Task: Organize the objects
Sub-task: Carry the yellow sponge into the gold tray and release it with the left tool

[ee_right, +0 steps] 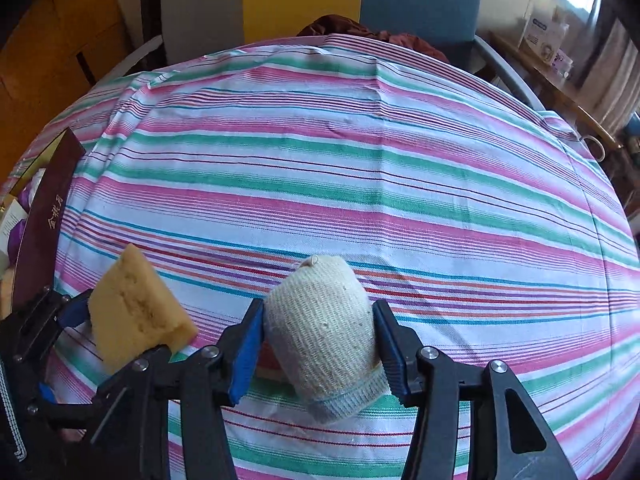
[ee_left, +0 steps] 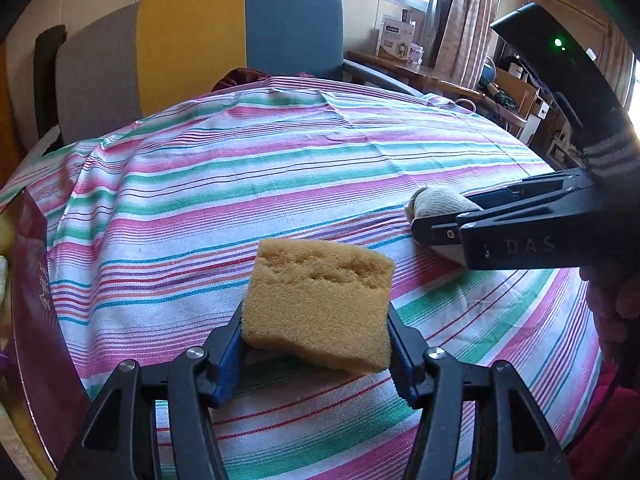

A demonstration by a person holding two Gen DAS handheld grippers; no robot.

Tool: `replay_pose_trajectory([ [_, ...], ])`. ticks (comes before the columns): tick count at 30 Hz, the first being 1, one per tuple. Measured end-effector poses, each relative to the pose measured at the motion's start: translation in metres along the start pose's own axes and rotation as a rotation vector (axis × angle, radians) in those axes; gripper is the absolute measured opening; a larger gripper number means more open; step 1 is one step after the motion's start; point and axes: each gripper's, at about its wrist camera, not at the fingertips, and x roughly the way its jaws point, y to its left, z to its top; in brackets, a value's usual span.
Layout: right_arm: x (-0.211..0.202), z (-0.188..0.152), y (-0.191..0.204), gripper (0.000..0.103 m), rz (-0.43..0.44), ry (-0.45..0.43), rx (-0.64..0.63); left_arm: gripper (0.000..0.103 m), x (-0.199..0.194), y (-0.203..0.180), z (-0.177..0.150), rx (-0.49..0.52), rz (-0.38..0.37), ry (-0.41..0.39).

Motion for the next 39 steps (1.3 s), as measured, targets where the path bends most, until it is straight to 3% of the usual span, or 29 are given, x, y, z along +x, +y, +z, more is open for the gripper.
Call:
replay_pose_trajectory([
  [3,0.0,-0.001,-0.005,0.053,0.013,-0.005,0.01,0.059,-0.01,-0.003,0.003,-0.006,0.039,0.006],
  [11,0.002,-0.001,-0.002,0.054,0.007,-0.011,-0.008,0.059,-0.078,-0.011,0.012,0.021,0.045,-0.121],
  [18,0.003,-0.001,-0.002,0.054,0.003,-0.015,-0.01,0.059,-0.115,-0.004,0.008,-0.005,0.08,-0.154],
  [39,0.002,-0.003,0.004,0.054,-0.031,-0.027,-0.021,0.059,-0.144,0.058,-0.015,-0.149,0.134,-0.153],
])
